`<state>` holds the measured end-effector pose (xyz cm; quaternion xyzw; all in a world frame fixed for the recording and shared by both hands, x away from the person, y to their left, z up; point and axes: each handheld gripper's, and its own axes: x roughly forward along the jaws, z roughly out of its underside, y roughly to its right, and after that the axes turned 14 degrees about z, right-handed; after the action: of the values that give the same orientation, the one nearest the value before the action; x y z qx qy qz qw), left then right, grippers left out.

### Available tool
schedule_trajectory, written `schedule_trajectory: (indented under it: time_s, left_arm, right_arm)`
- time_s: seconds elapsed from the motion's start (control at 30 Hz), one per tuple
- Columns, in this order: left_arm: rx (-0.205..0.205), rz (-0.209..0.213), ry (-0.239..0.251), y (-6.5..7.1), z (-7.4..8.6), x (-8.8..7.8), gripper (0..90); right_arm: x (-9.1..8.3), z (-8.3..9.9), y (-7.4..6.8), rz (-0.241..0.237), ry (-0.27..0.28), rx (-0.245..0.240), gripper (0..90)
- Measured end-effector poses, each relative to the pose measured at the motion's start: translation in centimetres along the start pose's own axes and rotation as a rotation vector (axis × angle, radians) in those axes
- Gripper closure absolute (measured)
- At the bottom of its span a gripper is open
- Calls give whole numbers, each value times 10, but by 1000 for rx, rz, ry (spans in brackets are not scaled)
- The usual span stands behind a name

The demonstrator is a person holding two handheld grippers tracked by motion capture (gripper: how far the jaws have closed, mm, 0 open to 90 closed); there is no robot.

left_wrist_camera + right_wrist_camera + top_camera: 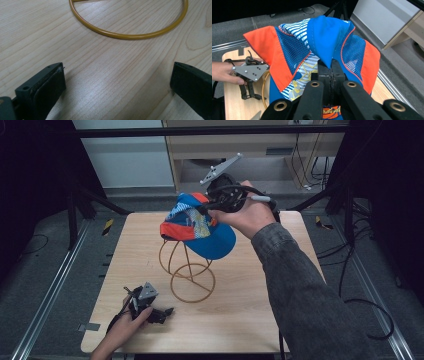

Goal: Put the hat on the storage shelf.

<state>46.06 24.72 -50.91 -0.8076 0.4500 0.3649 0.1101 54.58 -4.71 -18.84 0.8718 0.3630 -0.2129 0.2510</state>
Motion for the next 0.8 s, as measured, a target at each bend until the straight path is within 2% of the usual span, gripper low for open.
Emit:
schedule_trajectory:
  time_s: [0.3,0.57,0.67,0.8]
  left_arm:
    - [1,1,-2,0,0,0,0]
    - [0,0,0,0,0,0,0]
    - [-1,0,0,0,0,0,0]
    - [-1,-1,0,0,0,0,0]
  right_arm:
    - [13,-3,-1,-1,-8,5,899]
    - [4,-17,-3,-5,29,9,899]
    - [7,-22,-7,-6,32,2,899]
    - [22,-23,-14,-22,-9,-12,898]
